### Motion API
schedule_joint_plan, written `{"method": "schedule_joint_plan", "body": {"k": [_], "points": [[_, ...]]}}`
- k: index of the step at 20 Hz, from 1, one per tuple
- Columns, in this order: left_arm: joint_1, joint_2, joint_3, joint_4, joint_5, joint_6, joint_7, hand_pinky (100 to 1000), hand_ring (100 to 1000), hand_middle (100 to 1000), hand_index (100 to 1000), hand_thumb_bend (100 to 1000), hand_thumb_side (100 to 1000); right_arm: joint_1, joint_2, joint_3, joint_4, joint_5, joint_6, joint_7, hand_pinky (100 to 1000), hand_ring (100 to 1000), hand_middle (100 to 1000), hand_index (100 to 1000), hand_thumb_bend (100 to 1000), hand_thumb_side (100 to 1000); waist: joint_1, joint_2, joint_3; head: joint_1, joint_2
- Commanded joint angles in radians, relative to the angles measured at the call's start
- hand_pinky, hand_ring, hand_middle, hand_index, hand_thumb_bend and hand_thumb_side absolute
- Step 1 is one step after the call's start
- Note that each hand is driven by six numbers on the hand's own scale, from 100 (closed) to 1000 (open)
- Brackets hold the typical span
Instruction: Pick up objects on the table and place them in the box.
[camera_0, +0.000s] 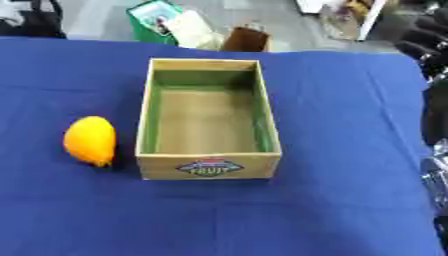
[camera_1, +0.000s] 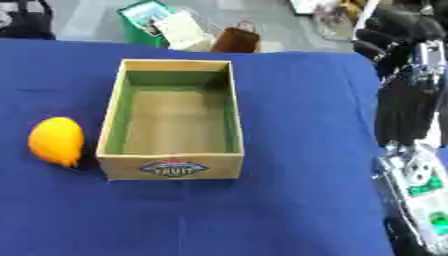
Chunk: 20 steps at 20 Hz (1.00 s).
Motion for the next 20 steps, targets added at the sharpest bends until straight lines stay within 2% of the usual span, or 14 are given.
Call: {"method": "schedule_joint_plan", "body": {"k": [1, 11, 17, 20], "points": [[-0.004, 0.014, 0.012, -0.02, 0.007, 0.001, 0.006, 593, 619, 624, 823, 100, 608, -0.009, -0.028, -0.007, -0.014, 0.0, -0.002, 0.0, 772, 760, 709, 799, 100, 1000, 0.003, -0.02, -0.001, 0.0, -0.001], [-0.019, 0.041, 0.003, 0.002, -0.007, 0.003, -0.015, 593, 625, 634, 834, 100, 606, -0.007, -0.029, -0.007, -0.014, 0.0, -0.001, 0.0, 772, 760, 709, 799, 100, 1000, 0.006, -0.023, 0.0, 0.001, 0.007], [-0.06, 0.09, -0.025, 0.067, -0.031, 0.007, -0.121, 595, 635, 648, 845, 100, 635, -0.006, -0.03, -0.006, -0.014, -0.002, 0.0, 0.0, 772, 760, 708, 799, 100, 1000, 0.013, -0.029, 0.0, -0.001, 0.043], [-0.078, 0.108, -0.039, 0.11, -0.015, 0.004, -0.173, 592, 626, 636, 831, 100, 627, -0.005, -0.031, -0.005, -0.014, -0.002, 0.001, 0.0, 771, 760, 708, 798, 100, 1000, 0.015, -0.032, 0.001, 0.0, 0.051]]}}
